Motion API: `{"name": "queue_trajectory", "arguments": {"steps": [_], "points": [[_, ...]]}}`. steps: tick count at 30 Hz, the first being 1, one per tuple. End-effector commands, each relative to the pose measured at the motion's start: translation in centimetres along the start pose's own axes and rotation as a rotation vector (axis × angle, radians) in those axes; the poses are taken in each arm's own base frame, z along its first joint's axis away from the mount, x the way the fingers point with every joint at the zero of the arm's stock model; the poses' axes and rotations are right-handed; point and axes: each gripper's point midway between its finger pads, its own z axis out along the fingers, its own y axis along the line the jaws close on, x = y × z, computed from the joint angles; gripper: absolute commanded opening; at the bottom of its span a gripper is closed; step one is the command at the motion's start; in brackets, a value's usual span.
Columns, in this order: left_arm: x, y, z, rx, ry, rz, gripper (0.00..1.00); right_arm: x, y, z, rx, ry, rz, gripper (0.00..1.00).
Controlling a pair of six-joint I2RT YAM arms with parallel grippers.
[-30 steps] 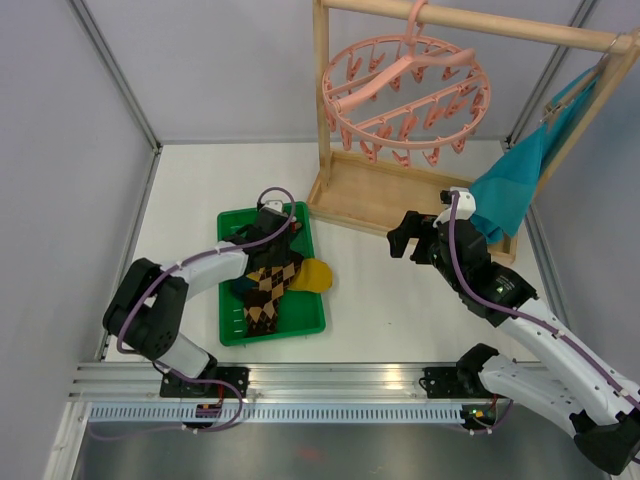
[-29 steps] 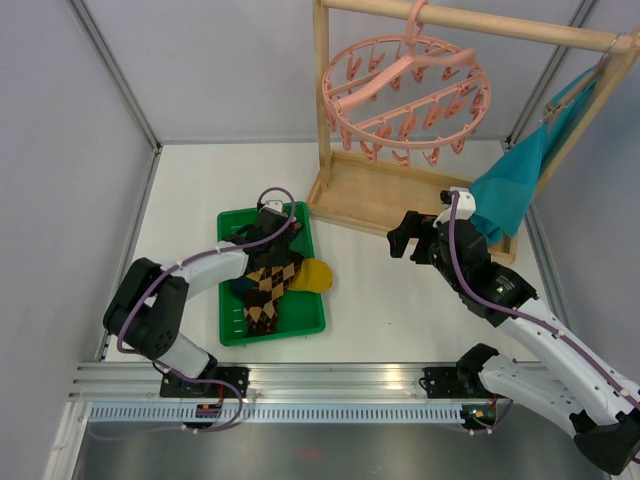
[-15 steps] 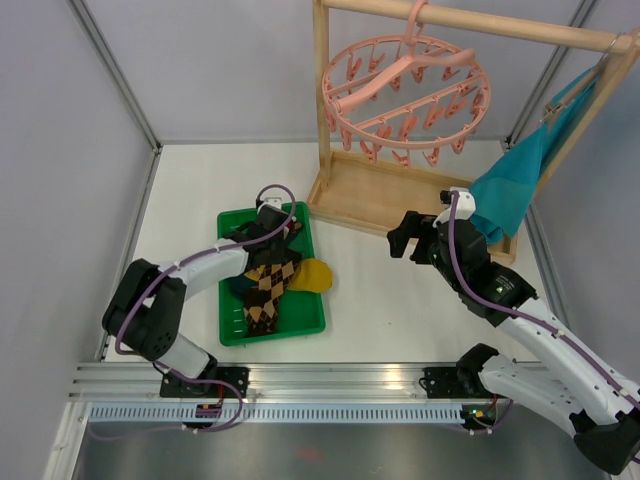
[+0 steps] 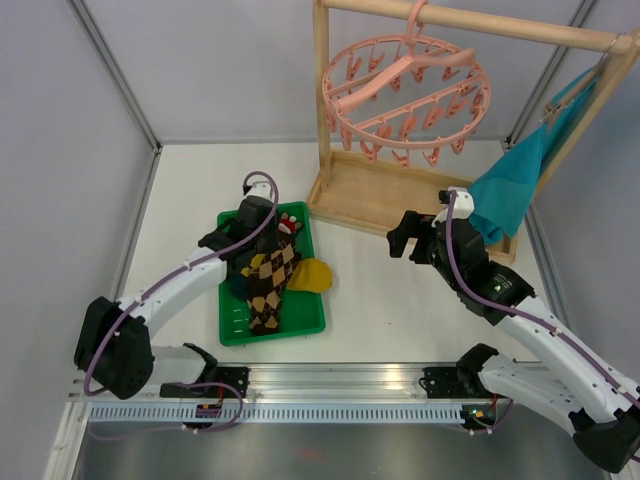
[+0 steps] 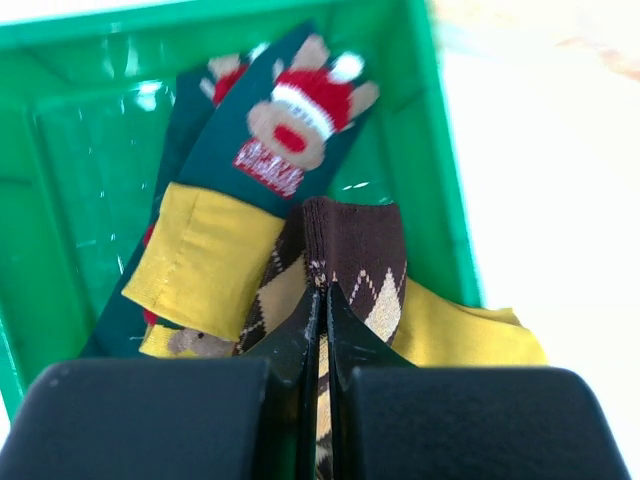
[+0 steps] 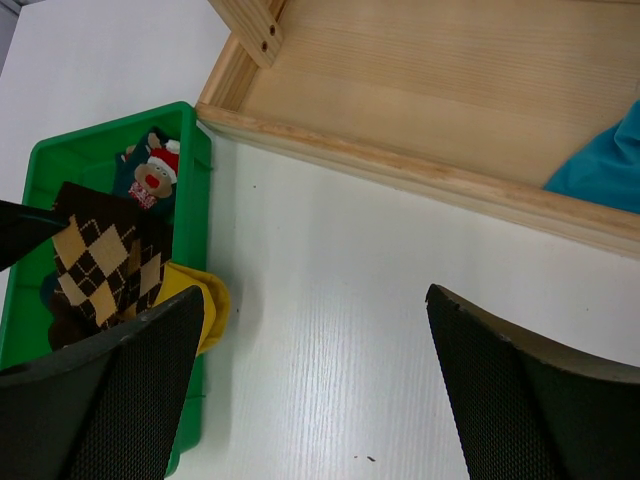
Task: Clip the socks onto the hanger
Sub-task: Pick up the sock from the bin, then open the clamp at the hanger.
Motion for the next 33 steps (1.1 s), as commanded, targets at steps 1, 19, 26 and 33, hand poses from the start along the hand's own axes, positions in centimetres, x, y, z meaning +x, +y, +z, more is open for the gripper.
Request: {"name": "queue_trajectory", "arguments": {"steps": [1,19,26,33], "points": [[-3.1,-1.9,-2.4,0.104,-0.078,0.016,0.02,-1.3,0.6,-0.4,-0.016,-0.035,0.017,0.98],[-9.5,-7.6,-15.8,0.578,-0.355,0.013,0.02,-2.4,15.4,-3.1,-0.767,-0.034,0.141,0.97],[-11.5,-8.8,-18.2,0.661,-0.436,0.004,0.02,-4.7,15.7,-3.4,-0.698,-0.108,0.125,0.96],[-14.2,-10.9,-19.7,0.793,-0.580,-0.014,0.02,-13.2,10.6,-4.3,-0.320,-0.326,-0.010,0.95]]}}
